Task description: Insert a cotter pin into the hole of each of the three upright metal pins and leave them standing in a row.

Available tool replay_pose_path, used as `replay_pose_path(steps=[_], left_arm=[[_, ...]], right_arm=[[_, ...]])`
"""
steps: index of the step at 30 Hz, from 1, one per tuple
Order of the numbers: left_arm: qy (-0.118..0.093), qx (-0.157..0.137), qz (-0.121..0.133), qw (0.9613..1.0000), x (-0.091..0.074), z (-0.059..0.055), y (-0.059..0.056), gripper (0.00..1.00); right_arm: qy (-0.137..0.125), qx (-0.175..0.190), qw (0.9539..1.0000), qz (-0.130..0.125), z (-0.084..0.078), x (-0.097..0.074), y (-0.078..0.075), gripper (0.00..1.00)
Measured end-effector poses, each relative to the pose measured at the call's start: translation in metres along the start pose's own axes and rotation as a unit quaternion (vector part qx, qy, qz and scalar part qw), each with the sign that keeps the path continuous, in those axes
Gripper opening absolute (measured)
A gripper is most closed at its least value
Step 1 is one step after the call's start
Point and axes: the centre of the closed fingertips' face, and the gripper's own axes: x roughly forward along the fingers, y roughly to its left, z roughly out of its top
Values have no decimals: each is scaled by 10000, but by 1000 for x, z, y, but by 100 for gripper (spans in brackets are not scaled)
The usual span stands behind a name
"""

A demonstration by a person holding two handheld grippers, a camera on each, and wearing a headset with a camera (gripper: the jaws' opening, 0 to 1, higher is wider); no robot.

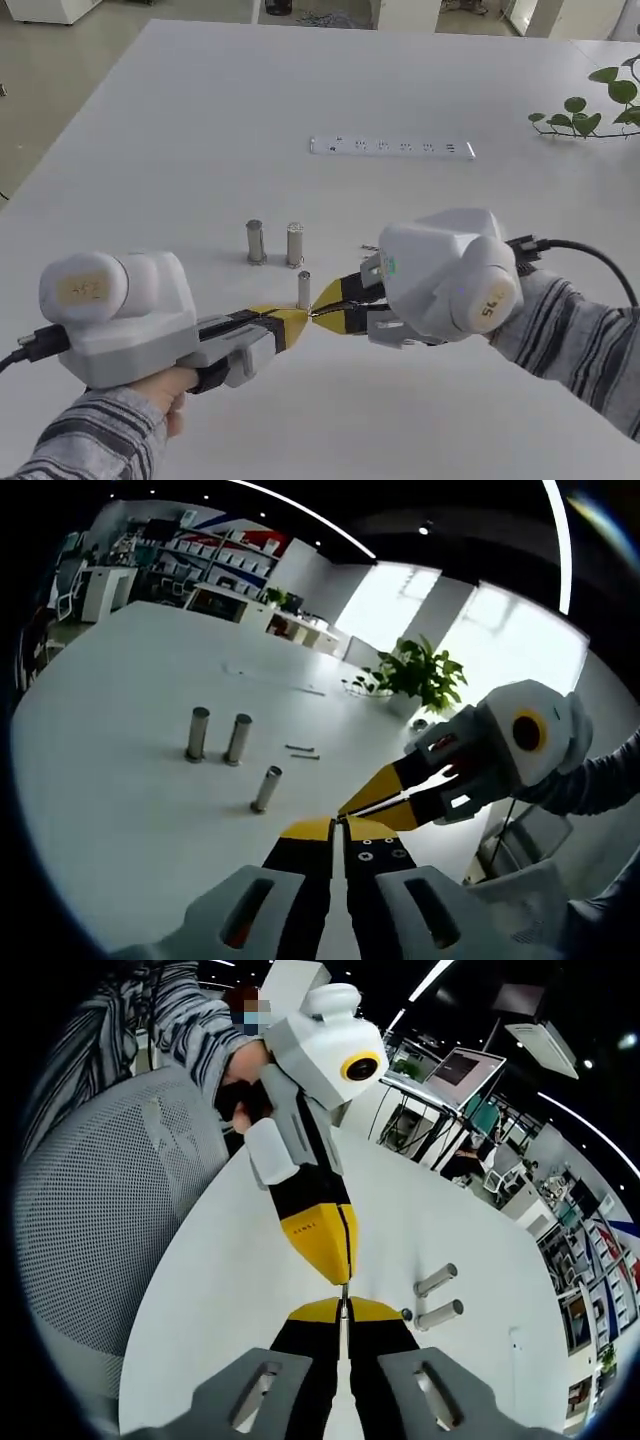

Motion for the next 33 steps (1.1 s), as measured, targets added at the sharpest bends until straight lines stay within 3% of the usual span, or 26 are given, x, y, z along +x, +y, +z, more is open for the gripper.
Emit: replay_pose_path(steps=[18, 23, 28, 31, 33], left_arm=[[-73, -198, -35, 9998, 2, 0, -1, 0], [-55, -120, -101, 9999, 1, -1, -3, 0], [-28, 47, -127, 9999, -2, -2, -1, 0], [39, 294, -138, 9995, -4, -4, 2, 0], [95, 548, -184, 9983, -7, -7, 1, 0]], right_arm=[[-22, 66, 10000, -27, 1, 0, 1, 0], [-125, 356, 9993, 16, 2, 1, 2, 0], [-332, 1102, 9933, 101, 1, 0, 5, 2], [-550, 1621, 9850, 225, 3, -2, 8, 2], [-679, 2005, 9768, 313, 4, -3, 10, 3]])
